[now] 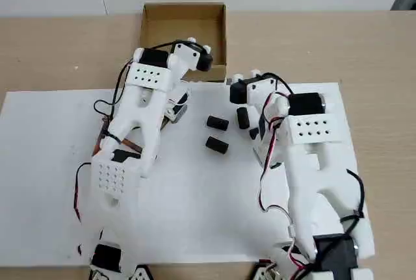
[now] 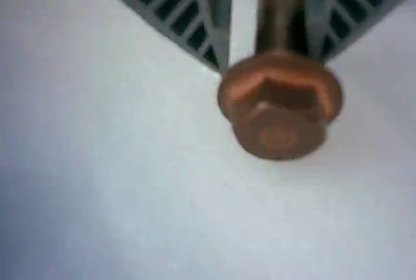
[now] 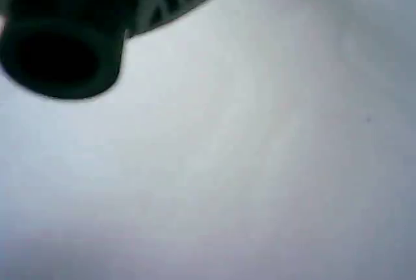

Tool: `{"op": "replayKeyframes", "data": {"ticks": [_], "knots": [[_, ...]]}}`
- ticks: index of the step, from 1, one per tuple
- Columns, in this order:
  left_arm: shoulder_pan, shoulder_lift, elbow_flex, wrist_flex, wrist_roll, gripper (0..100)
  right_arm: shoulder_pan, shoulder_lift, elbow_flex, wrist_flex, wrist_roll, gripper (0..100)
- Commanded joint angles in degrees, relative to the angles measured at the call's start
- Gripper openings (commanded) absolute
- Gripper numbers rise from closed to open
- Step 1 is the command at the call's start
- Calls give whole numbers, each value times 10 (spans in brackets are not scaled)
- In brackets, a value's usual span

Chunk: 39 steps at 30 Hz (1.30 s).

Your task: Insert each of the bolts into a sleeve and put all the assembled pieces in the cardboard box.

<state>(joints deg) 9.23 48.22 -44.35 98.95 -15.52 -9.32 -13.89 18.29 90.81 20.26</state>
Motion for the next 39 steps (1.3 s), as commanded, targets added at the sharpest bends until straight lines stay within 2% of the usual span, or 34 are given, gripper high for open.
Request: {"op": "replayKeyframes", "data": {"ticks": [1,5,9,14,19,24,29,34,39], "knots": [[-1,4,-22,14,-4,72,-6,-24,-2,-7,-9,10],[-5,19,-22,7,-4,6,-2,-24,-4,-2,-9,10],[-9,18,-31,10,-4,6,-2,-30,-5,0,-9,10],[-9,14,-114,15,1,6,-5,-114,-5,4,-9,9],[-7,-65,-138,15,1,6,-4,-198,-4,38,-4,2],[-3,-173,-70,15,4,6,-2,-255,0,68,-5,2],[-5,-280,25,15,91,6,-2,-305,34,68,-7,3],[4,-390,126,14,96,6,-5,-342,89,61,-10,3],[25,-472,231,1,97,6,-4,-348,114,29,-69,2]]}}
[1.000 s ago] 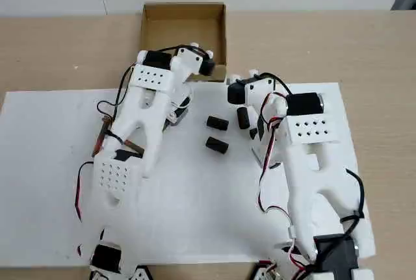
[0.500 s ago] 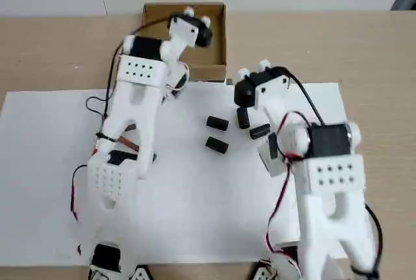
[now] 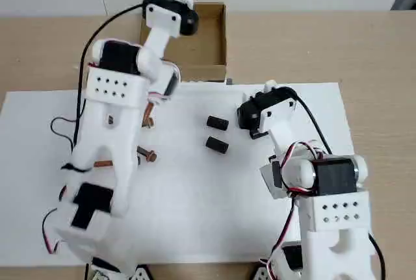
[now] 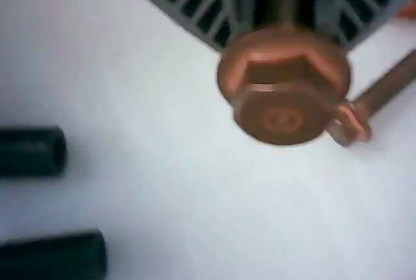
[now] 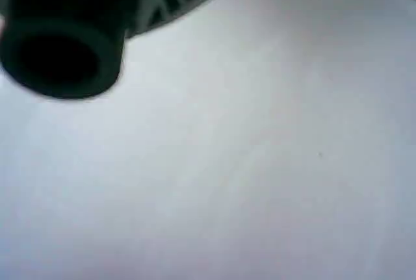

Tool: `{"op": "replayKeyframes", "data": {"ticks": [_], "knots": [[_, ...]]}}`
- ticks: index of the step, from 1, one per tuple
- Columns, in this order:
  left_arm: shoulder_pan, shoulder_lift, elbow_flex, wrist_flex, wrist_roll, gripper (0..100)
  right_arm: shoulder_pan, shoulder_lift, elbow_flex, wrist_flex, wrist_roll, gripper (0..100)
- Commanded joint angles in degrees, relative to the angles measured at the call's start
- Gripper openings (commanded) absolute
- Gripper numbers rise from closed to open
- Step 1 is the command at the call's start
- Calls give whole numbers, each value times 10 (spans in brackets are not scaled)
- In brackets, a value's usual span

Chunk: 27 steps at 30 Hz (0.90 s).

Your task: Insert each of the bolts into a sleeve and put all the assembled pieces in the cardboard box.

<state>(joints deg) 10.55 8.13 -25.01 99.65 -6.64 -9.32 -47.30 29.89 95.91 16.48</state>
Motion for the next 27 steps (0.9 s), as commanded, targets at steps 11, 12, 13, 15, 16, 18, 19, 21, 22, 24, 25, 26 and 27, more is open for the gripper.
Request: {"op": "replayKeyframes", "data": {"ticks": [11,12,13,15,16,18,19,21,22,24,25,26,27], "knots": [[18,-249,301,-166,84,6,-3,-29,2,-71,-44,2],[18,-270,330,-181,85,6,-5,-44,2,-67,-44,2],[18,-292,361,-199,86,6,-5,-62,4,-66,-44,2],[18,-338,422,-236,101,6,-6,-99,22,-72,-44,2],[18,-363,451,-254,111,6,-6,-114,36,-76,-43,2],[18,-412,510,-289,127,6,-6,-147,75,-95,-43,2],[18,-435,538,-308,134,6,-6,-161,92,-105,-43,2],[18,-479,594,-347,149,6,-6,-182,120,-127,-44,2],[18,-501,618,-365,158,6,-6,-194,135,-144,-44,2],[17,-544,662,-397,181,6,-6,-217,166,-179,-44,2],[17,-565,684,-415,194,6,-6,-230,182,-196,-44,2],[17,-586,702,-433,207,6,-6,-243,200,-213,-45,2],[17,-607,721,-450,221,6,-6,-257,218,-232,-47,2]]}}
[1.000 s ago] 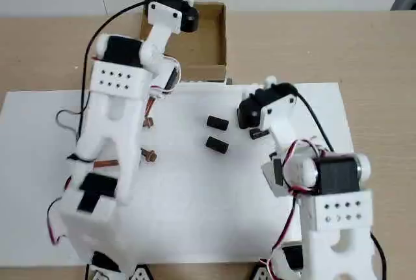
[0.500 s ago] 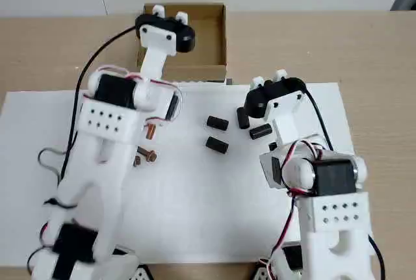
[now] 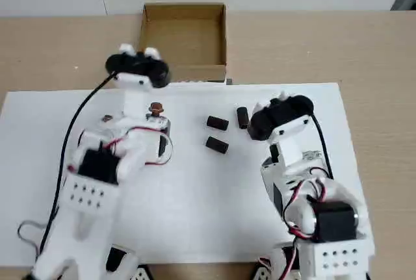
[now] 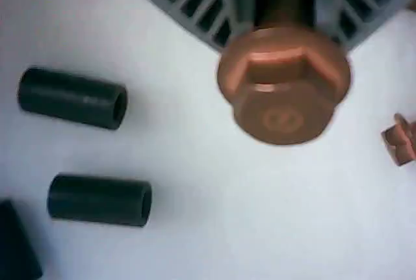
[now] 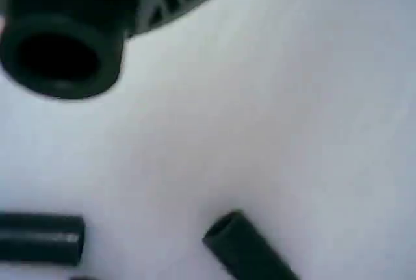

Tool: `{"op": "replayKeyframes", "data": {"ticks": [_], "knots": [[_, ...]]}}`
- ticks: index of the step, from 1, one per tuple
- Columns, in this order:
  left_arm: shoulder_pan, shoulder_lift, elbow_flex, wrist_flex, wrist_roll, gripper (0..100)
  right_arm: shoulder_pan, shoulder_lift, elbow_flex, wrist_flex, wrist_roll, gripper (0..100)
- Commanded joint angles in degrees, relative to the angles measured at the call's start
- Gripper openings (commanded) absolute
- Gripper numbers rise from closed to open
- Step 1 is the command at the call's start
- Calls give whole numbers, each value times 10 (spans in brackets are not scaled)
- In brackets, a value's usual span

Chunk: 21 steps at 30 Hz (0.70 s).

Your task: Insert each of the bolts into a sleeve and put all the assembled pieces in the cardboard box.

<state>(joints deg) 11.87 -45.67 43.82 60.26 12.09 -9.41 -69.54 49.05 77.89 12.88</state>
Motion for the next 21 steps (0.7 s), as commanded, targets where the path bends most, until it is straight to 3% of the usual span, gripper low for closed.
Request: {"op": "replayKeyframes", "data": {"ticks": [1,5,13,21], "knots": [[4,-90,52,-74,44,6,-6,-51,44,-72,-19,2],[4,-168,124,-139,55,6,-13,-124,108,-121,-76,2],[4,-311,255,-238,60,6,-163,-298,254,-167,-104,2],[6,-455,313,-243,199,6,-237,-332,316,-226,-104,2]]}}
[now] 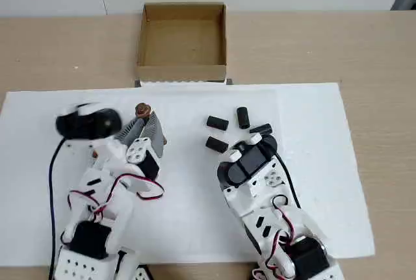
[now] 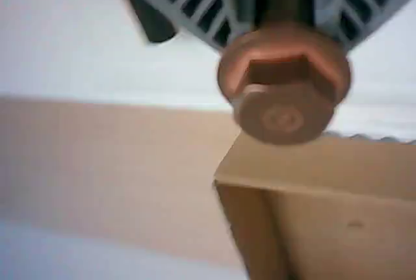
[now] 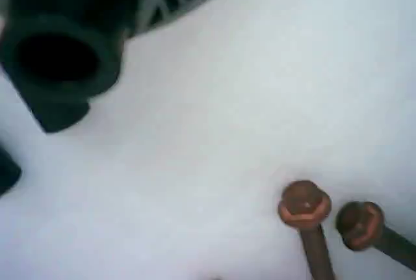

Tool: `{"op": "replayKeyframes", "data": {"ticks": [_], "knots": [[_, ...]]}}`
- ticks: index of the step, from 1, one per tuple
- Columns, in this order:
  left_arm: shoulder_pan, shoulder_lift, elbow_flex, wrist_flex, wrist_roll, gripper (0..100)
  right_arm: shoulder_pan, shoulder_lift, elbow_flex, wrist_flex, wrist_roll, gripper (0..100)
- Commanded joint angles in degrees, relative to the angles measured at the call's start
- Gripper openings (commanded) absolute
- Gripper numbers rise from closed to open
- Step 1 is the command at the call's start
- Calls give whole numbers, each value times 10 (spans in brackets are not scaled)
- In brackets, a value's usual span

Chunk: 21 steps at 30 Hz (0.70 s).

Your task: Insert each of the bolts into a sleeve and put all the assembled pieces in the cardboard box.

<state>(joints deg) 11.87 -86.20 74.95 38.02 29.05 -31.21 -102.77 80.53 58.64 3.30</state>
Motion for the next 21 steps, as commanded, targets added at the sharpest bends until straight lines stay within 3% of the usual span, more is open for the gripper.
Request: {"op": "replayKeyframes", "data": {"ticks": [1,11,21], "knots": [[6,-66,2,-19,31,6,-24,0,7,-48,-7,2],[106,-183,25,-18,35,6,-92,-8,60,-132,-4,2],[114,-178,27,13,67,6,-120,-8,61,-151,11,2]]}}
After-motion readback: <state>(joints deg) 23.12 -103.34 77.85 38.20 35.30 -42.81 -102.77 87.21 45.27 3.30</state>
